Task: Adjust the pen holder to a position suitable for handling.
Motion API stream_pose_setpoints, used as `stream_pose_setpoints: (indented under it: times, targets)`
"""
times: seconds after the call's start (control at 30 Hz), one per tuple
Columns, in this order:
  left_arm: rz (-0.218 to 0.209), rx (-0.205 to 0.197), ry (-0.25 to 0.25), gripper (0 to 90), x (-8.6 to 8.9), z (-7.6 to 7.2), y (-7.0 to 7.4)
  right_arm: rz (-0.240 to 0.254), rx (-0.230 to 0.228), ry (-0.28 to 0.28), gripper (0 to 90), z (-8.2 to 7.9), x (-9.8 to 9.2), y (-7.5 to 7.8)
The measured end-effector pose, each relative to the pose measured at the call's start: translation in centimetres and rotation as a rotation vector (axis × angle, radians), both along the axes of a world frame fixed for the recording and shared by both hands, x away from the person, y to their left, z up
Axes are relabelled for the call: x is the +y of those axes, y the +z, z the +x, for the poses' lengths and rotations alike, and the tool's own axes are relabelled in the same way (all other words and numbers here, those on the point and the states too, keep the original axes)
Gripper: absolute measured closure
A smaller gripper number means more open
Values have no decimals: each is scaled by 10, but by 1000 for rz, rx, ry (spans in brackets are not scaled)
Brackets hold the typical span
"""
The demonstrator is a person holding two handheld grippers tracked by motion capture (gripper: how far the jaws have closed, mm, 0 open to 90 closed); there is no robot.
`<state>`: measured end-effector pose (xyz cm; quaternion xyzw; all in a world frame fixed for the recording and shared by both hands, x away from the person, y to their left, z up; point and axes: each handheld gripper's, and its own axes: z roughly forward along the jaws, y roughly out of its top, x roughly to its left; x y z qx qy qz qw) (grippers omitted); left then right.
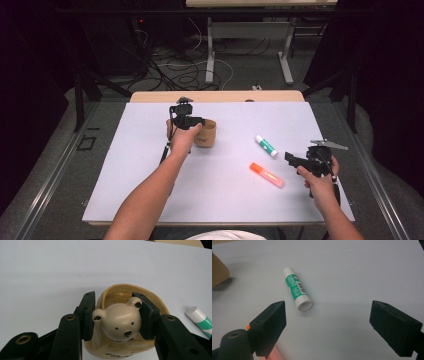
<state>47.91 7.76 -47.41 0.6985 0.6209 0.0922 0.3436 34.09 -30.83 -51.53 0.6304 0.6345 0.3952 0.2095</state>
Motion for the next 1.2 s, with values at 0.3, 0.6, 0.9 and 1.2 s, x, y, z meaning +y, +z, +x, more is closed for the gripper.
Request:
stream_pose_setpoints:
  times: [0.3,0.6,0.9,1.2]
  targets:
    - [-5,-14,-21,561,-18,-6,-6,-1,9,6,134,1,1,-2]
    - [-7,-24,-44,560,-33,-16,-8,-2,12,10,134,0,1,-2]
    - [5,-39,-52,558,-32,-23,-15,-6,12,16,134,1,1,-3]
    - [-13,-46,-94,546,-24,-33,-19,-13,21,23,134,1,2,-4]
